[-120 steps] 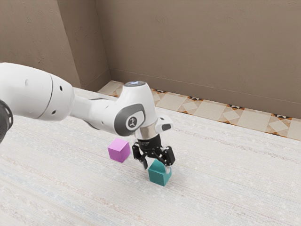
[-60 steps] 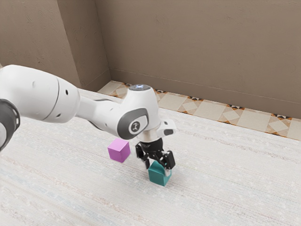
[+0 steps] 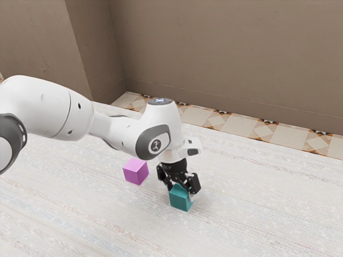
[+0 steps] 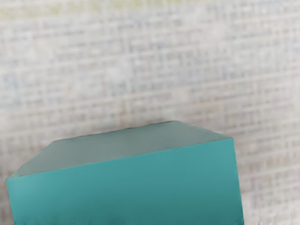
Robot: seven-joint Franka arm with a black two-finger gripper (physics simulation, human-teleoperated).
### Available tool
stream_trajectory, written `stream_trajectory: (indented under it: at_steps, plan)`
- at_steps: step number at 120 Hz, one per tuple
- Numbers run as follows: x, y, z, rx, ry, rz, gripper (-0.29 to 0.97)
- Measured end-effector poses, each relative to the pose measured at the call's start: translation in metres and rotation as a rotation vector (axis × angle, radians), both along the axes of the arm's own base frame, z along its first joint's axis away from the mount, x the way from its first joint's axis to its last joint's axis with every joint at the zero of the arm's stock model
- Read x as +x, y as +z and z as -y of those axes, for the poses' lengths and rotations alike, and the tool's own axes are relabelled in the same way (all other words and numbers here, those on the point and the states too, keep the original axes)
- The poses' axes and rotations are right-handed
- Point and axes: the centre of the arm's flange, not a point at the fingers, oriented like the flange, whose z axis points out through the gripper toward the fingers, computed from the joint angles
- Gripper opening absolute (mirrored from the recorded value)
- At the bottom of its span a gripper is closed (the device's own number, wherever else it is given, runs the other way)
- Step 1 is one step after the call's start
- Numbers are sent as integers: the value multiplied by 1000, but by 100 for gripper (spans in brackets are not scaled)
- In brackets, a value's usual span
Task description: Pick up the blue block with one arm, and put the blue block on the pink block with one arm
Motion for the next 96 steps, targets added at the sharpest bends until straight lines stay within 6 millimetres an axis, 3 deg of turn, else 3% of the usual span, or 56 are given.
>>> stream_trajectory:
  at_steps: [39,81,96]
  plan:
    - [0,-19,-6,-3,2,-24,67]
    - [6,-21,-4,-5,-11,-10,67]
    - [6,-22,-2,-5,-13,-8,52]
